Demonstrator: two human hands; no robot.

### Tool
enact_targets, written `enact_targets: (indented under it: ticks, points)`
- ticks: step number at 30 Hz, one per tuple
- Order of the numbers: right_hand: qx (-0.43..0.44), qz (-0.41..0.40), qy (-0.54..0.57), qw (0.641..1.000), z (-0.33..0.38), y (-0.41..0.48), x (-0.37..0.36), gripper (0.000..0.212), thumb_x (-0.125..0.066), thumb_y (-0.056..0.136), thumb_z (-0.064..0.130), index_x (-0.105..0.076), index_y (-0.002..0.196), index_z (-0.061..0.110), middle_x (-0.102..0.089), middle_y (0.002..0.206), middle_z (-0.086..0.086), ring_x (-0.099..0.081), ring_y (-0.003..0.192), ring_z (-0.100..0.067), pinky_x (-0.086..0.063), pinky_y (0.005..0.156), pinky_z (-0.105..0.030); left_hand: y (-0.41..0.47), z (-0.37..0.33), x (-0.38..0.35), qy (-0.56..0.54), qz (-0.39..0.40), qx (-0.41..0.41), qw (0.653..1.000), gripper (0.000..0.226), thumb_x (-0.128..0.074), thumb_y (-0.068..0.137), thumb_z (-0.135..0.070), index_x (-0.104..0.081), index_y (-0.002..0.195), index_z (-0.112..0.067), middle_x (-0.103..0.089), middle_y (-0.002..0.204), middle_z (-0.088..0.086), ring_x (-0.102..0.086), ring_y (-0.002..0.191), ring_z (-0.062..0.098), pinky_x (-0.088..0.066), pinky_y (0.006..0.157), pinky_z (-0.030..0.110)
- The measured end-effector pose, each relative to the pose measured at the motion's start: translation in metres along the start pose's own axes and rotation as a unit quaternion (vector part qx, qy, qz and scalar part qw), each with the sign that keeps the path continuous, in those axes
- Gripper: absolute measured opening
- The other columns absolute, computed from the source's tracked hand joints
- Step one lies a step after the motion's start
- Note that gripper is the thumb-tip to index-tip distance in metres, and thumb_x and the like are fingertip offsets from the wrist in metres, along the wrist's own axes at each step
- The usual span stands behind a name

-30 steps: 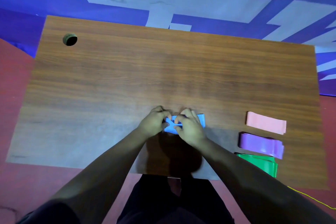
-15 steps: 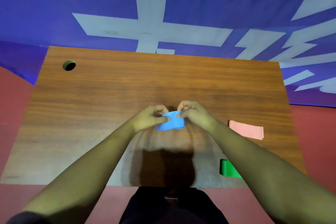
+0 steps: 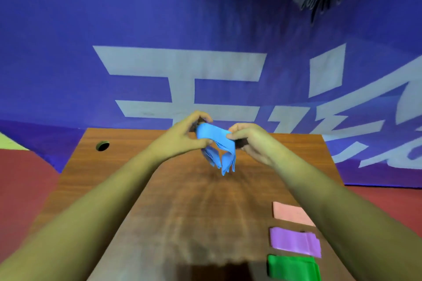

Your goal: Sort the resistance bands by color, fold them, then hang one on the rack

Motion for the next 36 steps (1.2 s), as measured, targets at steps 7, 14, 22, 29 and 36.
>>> enact_targets:
  ticks: [7,14,22,29,36]
  points:
    - [0.124,0.044,-0.095,0.987,0.091,-0.028,0.013,0.022,-0.064,0.080,0.010,-0.063,0.101,0.013,-0.061,0.087,-0.004,-0.058,0.076,-0.010,-0.041,0.074,-0.026,0.027,-0.083,0.022,0.060,-0.003,-0.042,0.997,0.029,-0.073,0.079,-0.028,-0.060,0.104,-0.024,-0.066,0.099,0.000,-0.063,0.092,0.024,-0.052,0.087,0.043]
    - [0.277,0.058,-0.193,0.939,0.173,-0.065,-0.002,0.059,-0.081,0.076,0.028,-0.051,0.127,0.034,-0.066,0.119,-0.001,-0.061,0.115,-0.018,-0.048,0.103,-0.043,0.046,-0.159,0.050,0.055,-0.049,-0.083,0.994,0.020,-0.075,0.085,-0.021,-0.063,0.100,-0.021,-0.068,0.092,0.002,-0.062,0.083,0.012,-0.052,0.078,0.036]
    - [0.344,0.024,-0.228,0.910,0.222,-0.087,0.006,0.028,-0.076,0.082,0.014,-0.064,0.107,0.021,-0.069,0.101,-0.012,-0.061,0.086,-0.016,-0.049,0.079,-0.038,0.047,-0.202,0.060,0.106,-0.021,-0.119,0.987,0.030,-0.071,0.079,-0.045,-0.064,0.103,-0.029,-0.067,0.096,0.011,-0.060,0.088,0.038,-0.050,0.082,0.053]
    - [0.391,-0.001,-0.236,0.890,0.253,-0.103,0.012,0.026,-0.070,0.077,0.021,-0.063,0.102,0.024,-0.068,0.095,-0.016,-0.062,0.083,-0.030,-0.049,0.076,-0.043,0.047,-0.221,0.062,0.125,0.000,-0.154,0.980,0.045,-0.074,0.081,-0.034,-0.053,0.120,-0.029,-0.063,0.102,0.007,-0.057,0.092,0.031,-0.048,0.092,0.051]
    - [0.431,-0.063,-0.214,0.874,0.281,-0.123,0.035,0.010,-0.073,0.083,0.013,-0.068,0.091,0.017,-0.070,0.087,-0.012,-0.060,0.077,-0.015,-0.049,0.075,-0.035,0.059,-0.255,0.062,0.062,-0.047,-0.180,0.981,0.016,-0.070,0.089,-0.025,-0.066,0.105,-0.027,-0.070,0.097,0.000,-0.060,0.085,0.012,-0.047,0.081,0.035]
Point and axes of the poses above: each hand's wrist, its own y-axis towards the middle knuckle, its own x-axis out of the back of the hand, z = x × y, the point moved 6 cm from there along y, towards the middle knuckle
